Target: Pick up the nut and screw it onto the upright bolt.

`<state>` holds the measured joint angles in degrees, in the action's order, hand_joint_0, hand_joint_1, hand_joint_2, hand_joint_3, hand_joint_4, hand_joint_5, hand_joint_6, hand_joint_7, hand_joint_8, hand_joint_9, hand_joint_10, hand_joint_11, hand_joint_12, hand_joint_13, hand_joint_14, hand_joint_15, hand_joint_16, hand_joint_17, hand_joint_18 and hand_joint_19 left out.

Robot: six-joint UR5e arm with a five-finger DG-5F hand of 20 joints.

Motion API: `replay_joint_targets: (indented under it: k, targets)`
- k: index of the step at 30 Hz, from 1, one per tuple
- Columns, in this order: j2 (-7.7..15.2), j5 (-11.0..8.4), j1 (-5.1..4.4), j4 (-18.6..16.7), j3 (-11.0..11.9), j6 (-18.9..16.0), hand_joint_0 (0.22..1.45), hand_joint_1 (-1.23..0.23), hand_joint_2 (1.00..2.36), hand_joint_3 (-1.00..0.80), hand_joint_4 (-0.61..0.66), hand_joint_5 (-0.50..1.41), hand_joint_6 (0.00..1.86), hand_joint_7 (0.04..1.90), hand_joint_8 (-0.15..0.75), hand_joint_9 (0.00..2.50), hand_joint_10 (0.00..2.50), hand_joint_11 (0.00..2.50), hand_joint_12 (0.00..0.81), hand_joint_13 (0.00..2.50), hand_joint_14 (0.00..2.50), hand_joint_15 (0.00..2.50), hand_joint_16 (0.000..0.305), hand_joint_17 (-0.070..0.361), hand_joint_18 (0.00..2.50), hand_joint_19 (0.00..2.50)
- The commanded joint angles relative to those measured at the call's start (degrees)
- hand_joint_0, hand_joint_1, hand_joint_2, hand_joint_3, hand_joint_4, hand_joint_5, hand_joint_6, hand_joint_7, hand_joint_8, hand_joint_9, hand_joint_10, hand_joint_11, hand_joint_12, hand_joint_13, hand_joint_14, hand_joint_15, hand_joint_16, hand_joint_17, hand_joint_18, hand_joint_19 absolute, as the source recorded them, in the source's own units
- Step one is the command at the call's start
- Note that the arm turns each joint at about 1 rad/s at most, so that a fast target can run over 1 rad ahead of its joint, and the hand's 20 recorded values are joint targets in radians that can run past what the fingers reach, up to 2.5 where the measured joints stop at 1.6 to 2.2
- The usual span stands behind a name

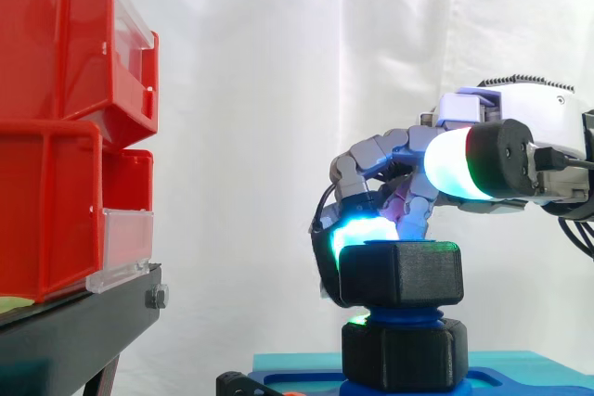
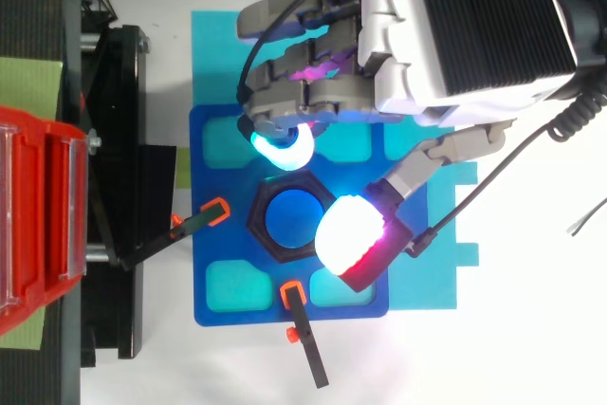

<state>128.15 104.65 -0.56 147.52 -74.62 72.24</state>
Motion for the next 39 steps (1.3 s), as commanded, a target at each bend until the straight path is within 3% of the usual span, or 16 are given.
replay_joint_targets:
  k: [1,8,17,22,27,39]
  targets:
    - [-0.01,0.02,0.04,-0.30,0.00,0.01,0.52,-0.20,1.00,-0.50,0.24,-0.05,0.50,1.09,0.273,1.11,0.00,0.00,0.217,0.80,0.00,0.00,0.015,0.035,0.42,0.00]
    - [0.08,0.20,0.13,-1.44,0.00,-0.08,0.51,-0.19,1.00,-0.50,0.23,-0.12,0.50,0.75,0.258,0.94,0.00,0.00,0.231,0.71,0.00,0.00,0.021,0.048,0.36,0.00]
    - [0.08,0.11,-0.58,-1.44,0.00,0.01,0.49,-0.16,1.00,-0.50,0.21,-0.15,0.50,0.63,0.232,0.73,0.00,0.00,0.269,0.53,0.00,0.00,0.027,0.062,0.18,0.00]
    - [-0.01,-0.06,-1.19,-1.18,0.00,0.10,0.48,-0.16,1.00,-0.50,0.22,-0.14,0.50,0.66,0.236,0.71,0.00,0.00,0.273,0.49,0.00,0.00,0.028,0.062,0.14,0.00]
    - [-0.01,-0.24,-1.81,-0.91,0.00,0.01,0.48,-0.15,1.00,-0.50,0.24,-0.10,0.50,0.80,0.243,0.71,0.00,0.00,0.274,0.49,0.00,0.00,0.027,0.062,0.13,0.00]
    - [-0.01,-0.33,-2.25,-0.56,0.00,0.01,0.50,-0.17,1.00,-0.50,0.24,-0.06,0.50,1.11,0.262,0.77,0.00,0.00,0.264,0.53,0.00,0.00,0.025,0.056,0.15,0.00]
